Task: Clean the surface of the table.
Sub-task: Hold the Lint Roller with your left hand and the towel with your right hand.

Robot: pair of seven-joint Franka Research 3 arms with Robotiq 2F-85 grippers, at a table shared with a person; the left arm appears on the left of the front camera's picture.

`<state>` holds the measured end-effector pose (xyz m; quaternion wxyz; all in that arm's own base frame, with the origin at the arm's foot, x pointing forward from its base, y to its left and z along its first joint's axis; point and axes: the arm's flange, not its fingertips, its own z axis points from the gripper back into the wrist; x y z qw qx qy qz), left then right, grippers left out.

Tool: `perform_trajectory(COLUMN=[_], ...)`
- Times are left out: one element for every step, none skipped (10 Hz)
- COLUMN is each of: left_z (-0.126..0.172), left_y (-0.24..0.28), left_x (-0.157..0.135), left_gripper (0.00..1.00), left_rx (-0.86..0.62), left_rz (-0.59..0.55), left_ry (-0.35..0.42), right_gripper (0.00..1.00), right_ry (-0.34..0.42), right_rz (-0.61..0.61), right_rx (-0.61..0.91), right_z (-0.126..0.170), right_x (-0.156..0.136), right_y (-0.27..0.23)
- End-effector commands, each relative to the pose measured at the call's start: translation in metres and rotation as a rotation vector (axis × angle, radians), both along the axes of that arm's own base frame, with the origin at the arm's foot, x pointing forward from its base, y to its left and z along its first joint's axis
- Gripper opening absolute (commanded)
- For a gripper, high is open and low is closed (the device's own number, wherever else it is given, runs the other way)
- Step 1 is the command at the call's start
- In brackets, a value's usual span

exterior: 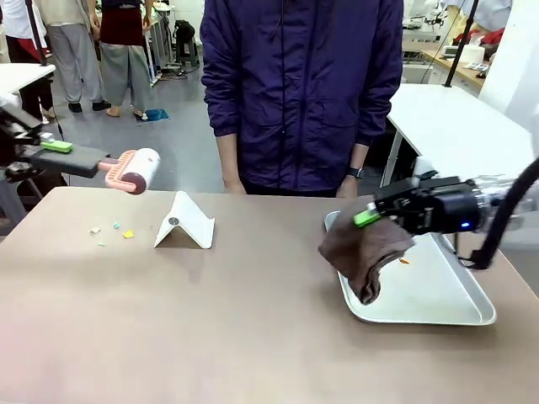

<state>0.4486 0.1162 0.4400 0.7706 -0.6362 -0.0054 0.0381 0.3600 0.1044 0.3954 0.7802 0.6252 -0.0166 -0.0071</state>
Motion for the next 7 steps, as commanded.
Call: perform_trajectory(left_z=[-0.019,-0.036,-0.052,-0.065,-0.073,-0.082,-0.089], left_y=[0.022,0.038,0.061,0.083,0.103,0.127,0.143], left_x=[-0.012,-0.017,-0.023,-0.033,-0.042,-0.049,-0.051], left_gripper=[0.0,0.0,0.0,0.0,0.0,0.0,0.0], left_rx=[-0.069,-0.059,-0.107,-0.191,-0.236,-0.235,-0.239], left_rz=[0.075,0.027,0.001,0.041,0.064,0.061,0.024], left_ry=[0.013,-0.035,-0.103,-0.121,-0.111,-0.134,-0.125], right_gripper=[0.0,0.0,0.0,0.0,0.0,0.0,0.0], right_ry=[-0.02,0.0,0.007,0.014,0.024,0.08,0.078], right_rz=[-0.114,-0.191,-0.235,-0.274,-0.294,-0.36,-0.376], right_rx=[0.04,0.03,0.068,0.08,0.12,0.112,0.154], right_z=[-0.001,-0.005,-0.009,-0.015,-0.021,-0.03,-0.036], right_x=[-0.029,-0.033,-0.038,-0.043,-0.052,-0.056,-0.059], right_y=[-0.063,-0.089,-0.115,-0.139,-0.165,-0.187,-0.199])
